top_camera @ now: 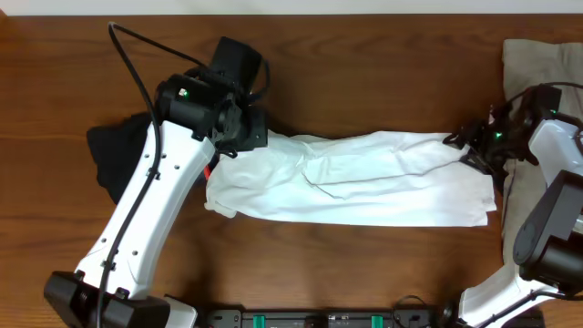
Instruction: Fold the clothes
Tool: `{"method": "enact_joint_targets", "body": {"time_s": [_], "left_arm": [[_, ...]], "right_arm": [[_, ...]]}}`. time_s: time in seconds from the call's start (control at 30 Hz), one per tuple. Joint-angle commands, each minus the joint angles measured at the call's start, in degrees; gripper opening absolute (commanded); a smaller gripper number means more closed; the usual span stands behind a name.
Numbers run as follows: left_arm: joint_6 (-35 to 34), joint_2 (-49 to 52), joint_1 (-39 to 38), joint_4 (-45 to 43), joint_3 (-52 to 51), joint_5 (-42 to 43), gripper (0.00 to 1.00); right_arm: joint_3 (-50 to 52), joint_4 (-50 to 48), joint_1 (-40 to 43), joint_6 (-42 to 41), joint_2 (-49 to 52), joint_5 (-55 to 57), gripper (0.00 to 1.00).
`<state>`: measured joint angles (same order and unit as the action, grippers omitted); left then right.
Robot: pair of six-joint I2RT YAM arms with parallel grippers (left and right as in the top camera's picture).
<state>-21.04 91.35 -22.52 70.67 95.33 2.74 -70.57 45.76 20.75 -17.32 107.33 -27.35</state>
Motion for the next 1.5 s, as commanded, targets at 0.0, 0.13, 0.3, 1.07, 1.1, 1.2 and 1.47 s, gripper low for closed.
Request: {"method": "enact_joint_targets", "body": {"time_s": [0.0, 0.13, 0.3, 1.07, 1.1, 1.2, 1.47], "left_arm": [[-0.48, 0.26, 0.22, -0.11, -0.50, -0.87, 0.06], [-0.46, 0.26, 0.22, -0.24, -0.50, -0.87, 0.06], [-0.46, 0.26, 0.22, -0.04, -0.50, -0.87, 0.06], [-0.46, 0.26, 0.20, -0.24, -0.50, -0.87, 0.06], [-0.46, 0.26, 0.22, -0.26, -0.50, -0.87, 0.06], [-0.46, 0.26, 0.22, -0.22, -0.50, -0.87, 0.06], [0.00, 0.26, 0.22, -0.22, -0.50, -0.87, 0.06]], "right_arm": [[0.37, -0.87, -0.94, 0.66, -0.76, 2.19, 0.61], [2.23, -5.29, -2.45, -2.01, -0.76, 4.13, 0.60], [5.01, -10.34, -3.91, -5.46, -0.70, 4.72, 0.57], [8.20, -13.38, -4.11, -9.35, -0.68, 8.50, 0.60], [8.66, -14.86, -4.11, -10.19, -0.68, 8.72, 0.58], [9.57, -18.03, -4.11, -11.89, -0.68, 8.72, 0.50], [8.87, -19.61, -2.99, -12.66, -0.94, 4.17, 0.08]]}}
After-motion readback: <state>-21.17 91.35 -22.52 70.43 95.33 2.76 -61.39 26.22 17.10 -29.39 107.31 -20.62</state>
